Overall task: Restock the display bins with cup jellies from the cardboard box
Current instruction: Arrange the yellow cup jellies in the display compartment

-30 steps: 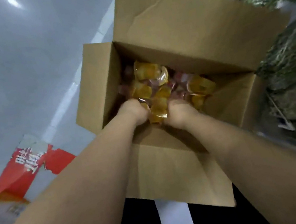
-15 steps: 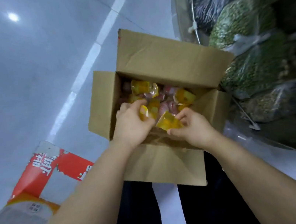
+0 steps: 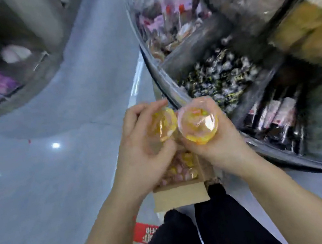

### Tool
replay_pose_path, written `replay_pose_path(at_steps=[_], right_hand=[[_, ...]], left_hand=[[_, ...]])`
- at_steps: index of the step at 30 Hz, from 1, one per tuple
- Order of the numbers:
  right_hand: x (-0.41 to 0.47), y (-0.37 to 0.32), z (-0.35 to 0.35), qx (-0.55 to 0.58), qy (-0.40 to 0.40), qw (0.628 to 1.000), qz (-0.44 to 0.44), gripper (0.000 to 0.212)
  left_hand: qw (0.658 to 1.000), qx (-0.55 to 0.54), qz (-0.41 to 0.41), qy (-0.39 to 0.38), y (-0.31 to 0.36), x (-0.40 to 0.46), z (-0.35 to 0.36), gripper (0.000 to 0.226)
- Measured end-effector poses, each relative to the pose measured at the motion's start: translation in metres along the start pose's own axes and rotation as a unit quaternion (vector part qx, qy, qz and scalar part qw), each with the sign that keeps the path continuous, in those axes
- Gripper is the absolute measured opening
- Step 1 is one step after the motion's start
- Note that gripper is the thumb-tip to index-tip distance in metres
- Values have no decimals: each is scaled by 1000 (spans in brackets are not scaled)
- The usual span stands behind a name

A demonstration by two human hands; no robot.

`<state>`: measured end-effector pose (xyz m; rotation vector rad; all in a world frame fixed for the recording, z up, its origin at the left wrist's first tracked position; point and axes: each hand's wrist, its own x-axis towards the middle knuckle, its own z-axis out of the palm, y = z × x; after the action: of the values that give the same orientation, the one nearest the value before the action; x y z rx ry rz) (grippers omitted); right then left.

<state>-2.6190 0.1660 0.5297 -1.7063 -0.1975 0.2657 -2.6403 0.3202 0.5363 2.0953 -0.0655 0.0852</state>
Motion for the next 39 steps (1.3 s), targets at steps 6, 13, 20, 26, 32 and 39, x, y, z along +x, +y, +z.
replay_pose_path(at_steps=[6, 13, 20, 26, 32, 39], right_hand=[[-18, -61, -94, -23, 86, 992, -91, 54], [-50, -79, -219, -81, 163, 978, -104, 37], [-46, -79, -310, -189, 249, 949, -43, 58], [-38, -70, -334, -321, 248, 914, 11, 58], [-26, -59, -335, -564, 230, 793, -32, 51], [-16, -63, -350, -683, 77, 726, 35, 61]], left_hand=[[987, -96, 97, -84, 102, 51, 32, 67], [969, -17, 218, -113, 191, 112, 110, 46], [930, 76, 320, -164, 245, 160, 167, 38], [879, 157, 348, -285, 240, 187, 200, 48], [861, 181, 321, -349, 227, 196, 213, 63], [817, 327, 385, -278, 217, 206, 219, 68]])
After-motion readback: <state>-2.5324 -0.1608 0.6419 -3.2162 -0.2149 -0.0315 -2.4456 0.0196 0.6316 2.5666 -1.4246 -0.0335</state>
